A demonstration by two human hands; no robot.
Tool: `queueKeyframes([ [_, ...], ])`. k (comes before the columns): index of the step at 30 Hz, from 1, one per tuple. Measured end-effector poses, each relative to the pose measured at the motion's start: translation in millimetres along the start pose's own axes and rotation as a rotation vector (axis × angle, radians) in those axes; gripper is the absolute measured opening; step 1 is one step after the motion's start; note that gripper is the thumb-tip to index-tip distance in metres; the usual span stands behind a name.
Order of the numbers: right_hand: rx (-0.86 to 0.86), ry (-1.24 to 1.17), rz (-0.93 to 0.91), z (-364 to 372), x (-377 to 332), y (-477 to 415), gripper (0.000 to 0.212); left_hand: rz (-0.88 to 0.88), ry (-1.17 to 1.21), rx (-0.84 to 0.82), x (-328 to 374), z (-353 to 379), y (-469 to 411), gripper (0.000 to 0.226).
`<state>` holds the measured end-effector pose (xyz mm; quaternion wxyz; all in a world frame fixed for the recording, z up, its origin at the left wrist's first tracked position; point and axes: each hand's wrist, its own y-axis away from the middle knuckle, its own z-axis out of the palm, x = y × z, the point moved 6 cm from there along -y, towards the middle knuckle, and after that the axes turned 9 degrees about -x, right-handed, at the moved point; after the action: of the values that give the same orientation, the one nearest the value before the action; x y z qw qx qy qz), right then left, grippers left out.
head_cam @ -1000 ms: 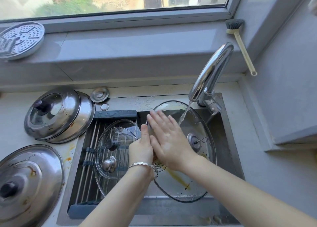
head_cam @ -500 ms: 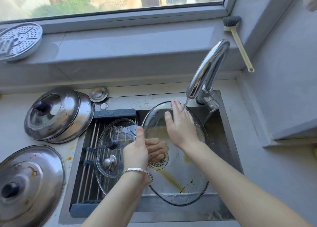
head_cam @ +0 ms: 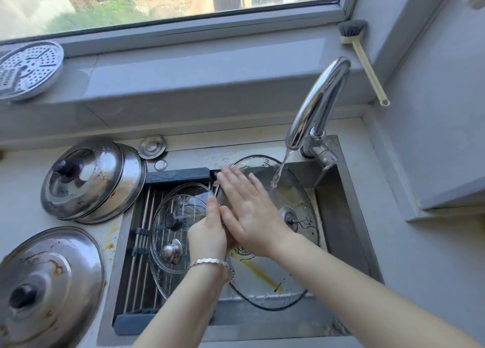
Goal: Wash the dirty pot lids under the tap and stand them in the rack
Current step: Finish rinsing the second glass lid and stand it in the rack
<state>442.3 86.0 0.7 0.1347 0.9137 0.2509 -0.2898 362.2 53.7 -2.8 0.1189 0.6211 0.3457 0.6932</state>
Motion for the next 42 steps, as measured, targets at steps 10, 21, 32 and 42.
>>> queueKeyframes([
  [10,-0.011,-0.689,0.946,11.6,143.3,17.0,0.075,0.031,0.073,-0.073,1.5,4.4,6.9,0.06],
  [21,0.285,0.08,-0.016,5.2,-7.8,14.7,0.055,-0.023,0.106,0.023,8.9,1.9,-14.1,0.051],
  [32,0.107,0.168,-0.032,1.6,-6.4,7.9,0.068,0.009,0.132,0.005,14.3,-4.4,-19.9,0.053],
  [42,0.284,0.028,0.008,11.7,17.0,48.4,0.057,0.1,0.328,0.032,11.3,-0.2,-8.0,0.057],
])
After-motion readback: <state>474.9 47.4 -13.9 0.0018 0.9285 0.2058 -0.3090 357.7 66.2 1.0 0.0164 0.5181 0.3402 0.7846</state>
